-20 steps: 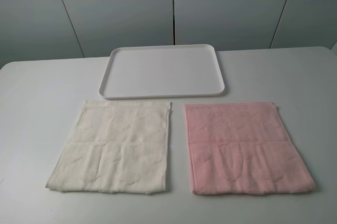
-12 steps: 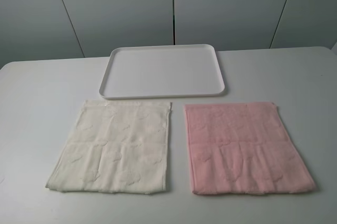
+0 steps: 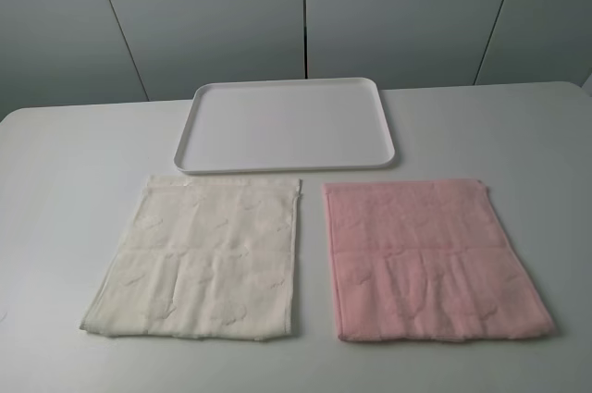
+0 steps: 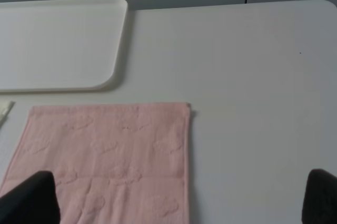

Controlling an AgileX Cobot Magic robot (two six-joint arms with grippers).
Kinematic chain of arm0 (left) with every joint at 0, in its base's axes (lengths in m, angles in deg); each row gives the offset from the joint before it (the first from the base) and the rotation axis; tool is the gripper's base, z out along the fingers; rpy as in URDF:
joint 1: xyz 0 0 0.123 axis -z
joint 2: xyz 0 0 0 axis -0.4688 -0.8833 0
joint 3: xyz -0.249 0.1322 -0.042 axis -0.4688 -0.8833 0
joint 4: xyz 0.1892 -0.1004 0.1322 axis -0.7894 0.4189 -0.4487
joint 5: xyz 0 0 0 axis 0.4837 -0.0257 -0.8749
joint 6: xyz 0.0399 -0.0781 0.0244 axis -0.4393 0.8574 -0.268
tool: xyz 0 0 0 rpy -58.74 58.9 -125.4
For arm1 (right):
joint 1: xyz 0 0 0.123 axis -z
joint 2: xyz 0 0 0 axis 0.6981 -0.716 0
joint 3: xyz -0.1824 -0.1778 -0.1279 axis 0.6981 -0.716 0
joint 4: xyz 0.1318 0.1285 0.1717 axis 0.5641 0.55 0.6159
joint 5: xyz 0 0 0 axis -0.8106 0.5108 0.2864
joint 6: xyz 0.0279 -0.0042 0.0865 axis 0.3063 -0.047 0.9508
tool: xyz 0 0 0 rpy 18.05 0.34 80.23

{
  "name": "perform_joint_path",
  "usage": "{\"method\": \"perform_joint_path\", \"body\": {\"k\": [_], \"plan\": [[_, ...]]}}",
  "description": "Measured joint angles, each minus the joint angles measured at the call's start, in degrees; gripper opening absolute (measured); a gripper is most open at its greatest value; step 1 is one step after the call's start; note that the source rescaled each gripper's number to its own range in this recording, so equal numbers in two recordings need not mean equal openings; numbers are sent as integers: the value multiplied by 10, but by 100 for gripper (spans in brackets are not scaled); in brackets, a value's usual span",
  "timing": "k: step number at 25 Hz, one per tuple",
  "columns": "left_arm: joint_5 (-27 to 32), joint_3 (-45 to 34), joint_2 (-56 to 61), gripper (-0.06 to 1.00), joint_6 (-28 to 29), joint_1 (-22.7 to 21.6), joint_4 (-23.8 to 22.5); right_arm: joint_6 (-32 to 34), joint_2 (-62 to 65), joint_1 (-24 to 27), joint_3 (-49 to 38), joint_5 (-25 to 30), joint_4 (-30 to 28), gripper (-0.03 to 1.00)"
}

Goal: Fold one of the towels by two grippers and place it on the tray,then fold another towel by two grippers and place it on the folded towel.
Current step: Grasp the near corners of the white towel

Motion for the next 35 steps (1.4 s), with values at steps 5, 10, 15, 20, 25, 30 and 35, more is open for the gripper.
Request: {"method": "perform_joint_path", "body": {"k": [5, 10, 15, 20, 25, 30, 35], "plan": [[0, 0, 0, 99, 0, 0, 0, 0, 0, 0, 0, 0, 0, 100], [0, 0, 0, 99, 0, 0, 0, 0, 0, -6, 0, 0, 0, 100], [0, 0, 0, 99, 0, 0, 0, 0, 0, -8, 0, 0, 0, 100], [0, 0, 0, 99, 1, 0, -38, -1, 0, -15, 0, 0, 0, 100], [0, 0, 0, 99, 2, 0, -43, -1, 0, -20, 0, -2, 8, 100], [0, 0, 0, 99, 2, 0, -43, -1, 0, -20, 0, -2, 37, 100], [0, 0, 0, 99, 2, 17, -42, 4, 0, -20, 1, -2, 55, 100]]}}
